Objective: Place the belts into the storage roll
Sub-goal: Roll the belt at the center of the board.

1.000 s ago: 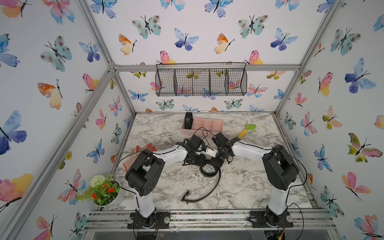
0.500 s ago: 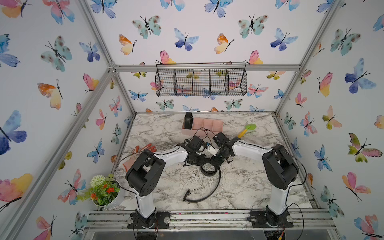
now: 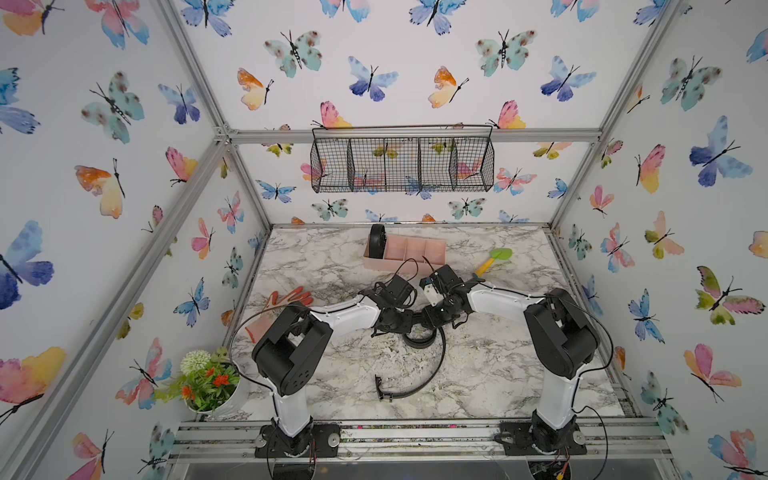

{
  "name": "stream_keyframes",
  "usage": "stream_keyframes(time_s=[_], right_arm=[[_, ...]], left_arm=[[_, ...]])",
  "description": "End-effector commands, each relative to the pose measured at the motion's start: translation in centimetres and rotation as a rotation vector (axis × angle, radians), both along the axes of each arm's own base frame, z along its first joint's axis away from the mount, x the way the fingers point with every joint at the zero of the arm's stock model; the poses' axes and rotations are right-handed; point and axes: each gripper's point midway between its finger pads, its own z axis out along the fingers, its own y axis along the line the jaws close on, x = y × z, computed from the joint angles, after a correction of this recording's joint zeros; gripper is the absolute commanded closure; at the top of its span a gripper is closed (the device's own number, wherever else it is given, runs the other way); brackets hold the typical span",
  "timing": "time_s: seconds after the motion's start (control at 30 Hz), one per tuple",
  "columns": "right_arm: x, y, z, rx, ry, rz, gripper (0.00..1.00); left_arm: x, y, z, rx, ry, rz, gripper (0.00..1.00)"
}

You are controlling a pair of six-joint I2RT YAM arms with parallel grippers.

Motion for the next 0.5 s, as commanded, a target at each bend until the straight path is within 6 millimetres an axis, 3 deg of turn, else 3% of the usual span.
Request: stream_keyframes(time_s=[0.0,0.17,0.2,0.23,0.27,0.33,0.47], right_arm=[[-0.3,-0.1,1.2,0.099,0.055,-0.125,0.55],[-1.3,0.0,2.2,0.148,0.102,-0.153,0.51],[-1.7,0.2,2.4,0.163,0.114,-0.149,0.48],[-2.1,0.3,2.4,0.182,0.131,-0.153,0.31],[-2.5,0.5,2.5,0.207,0.142,-0.157,0.28],[-3.1,0.8,2.8,0.258,0.161,-0.167,0.21],[-3.4,0.9,2.7,0.286,0.184,-0.205,0.19]], left_arm=[[-2.2,2.8,-2.5,0.174,0.099,0.063,0.90],[-2.5,2.6,-2.9,0.187,0.116,0.086,0.91],[-2.6,2.6,-3.0,0.191,0.118,0.085,0.91],[-2.5,2.7,-2.9,0.199,0.115,0.090,0.91],[-2.4,2.8,-2.8,0.213,0.108,0.093,0.91],[-2.2,2.9,-2.6,0.234,0.092,0.097,0.92],[-2.0,3.1,-2.2,0.242,0.079,0.128,0.96]])
